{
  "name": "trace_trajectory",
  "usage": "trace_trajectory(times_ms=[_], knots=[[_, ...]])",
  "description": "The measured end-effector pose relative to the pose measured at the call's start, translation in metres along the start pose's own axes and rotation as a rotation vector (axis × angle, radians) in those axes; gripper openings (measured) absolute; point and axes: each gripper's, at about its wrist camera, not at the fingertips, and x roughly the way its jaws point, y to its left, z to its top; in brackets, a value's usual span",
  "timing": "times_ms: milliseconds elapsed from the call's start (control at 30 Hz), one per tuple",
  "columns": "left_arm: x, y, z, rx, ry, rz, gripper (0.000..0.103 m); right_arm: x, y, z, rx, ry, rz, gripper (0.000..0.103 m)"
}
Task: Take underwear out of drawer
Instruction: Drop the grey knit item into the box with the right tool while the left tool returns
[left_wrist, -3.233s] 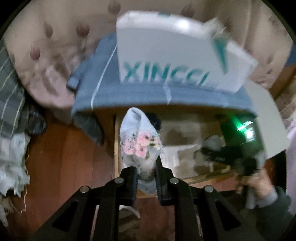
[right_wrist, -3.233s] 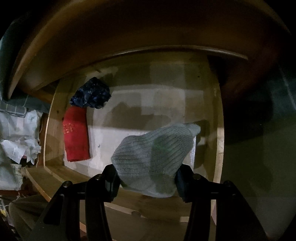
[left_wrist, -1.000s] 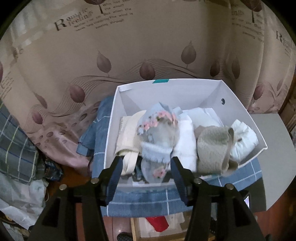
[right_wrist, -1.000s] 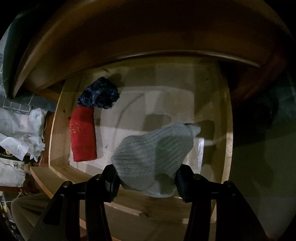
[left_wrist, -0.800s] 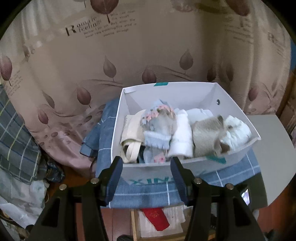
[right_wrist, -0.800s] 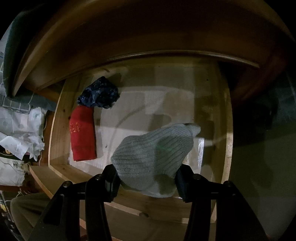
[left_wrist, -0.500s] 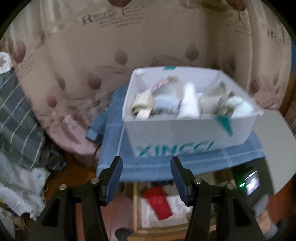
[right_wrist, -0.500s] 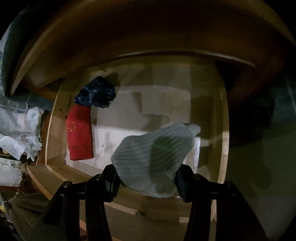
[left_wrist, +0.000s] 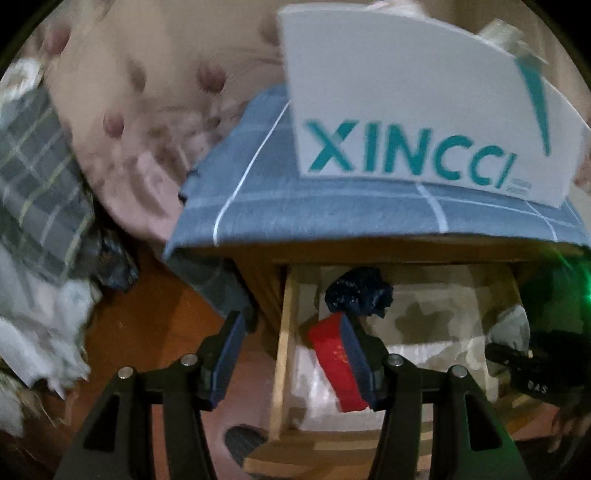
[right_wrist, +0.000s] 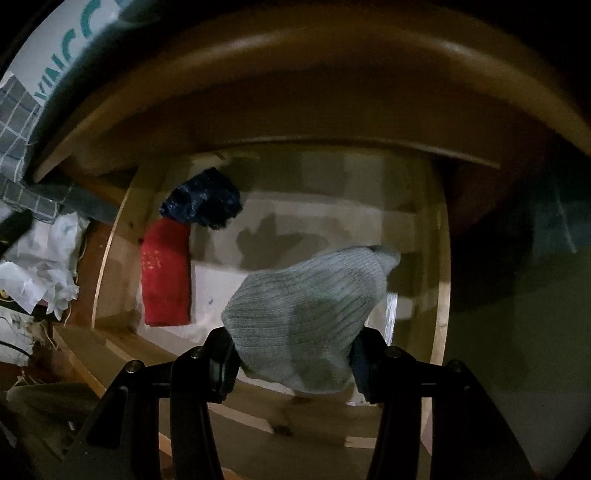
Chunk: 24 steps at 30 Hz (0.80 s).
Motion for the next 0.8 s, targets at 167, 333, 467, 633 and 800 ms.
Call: trace_trajectory(times_ms=[167, 333, 467, 633, 800], knots=[[0.017, 0.018, -0.014, -0.053, 0.047, -0.025, 0.055, -0.015, 0.001, -0.003, -0.001, -0.041, 0.023, 0.048], [0.011, 0.024, -0.014, -0.063, 0.008, 0.012, 0.055, -0.034, 0.002, -0.002, 0.027, -0.068, 0.004, 0.048], [0.012, 0.027, -0.013, -0.066, 0.02, 0.009, 0.055, -0.061, 0.004, 0.002, 0.038, -0.1, -0.005, 0.048], [0.015, 0.028, -0.012, -0.067, 0.036, -0.006, 0.055, -0.106, 0.015, 0.006, -0.007, -0.142, -0.003, 0.048], [0.014, 0.026, -0.012, -0.061, 0.024, 0.003, 0.055, -0.153, 0.032, 0.011, -0.057, -0.196, -0.006, 0.048]])
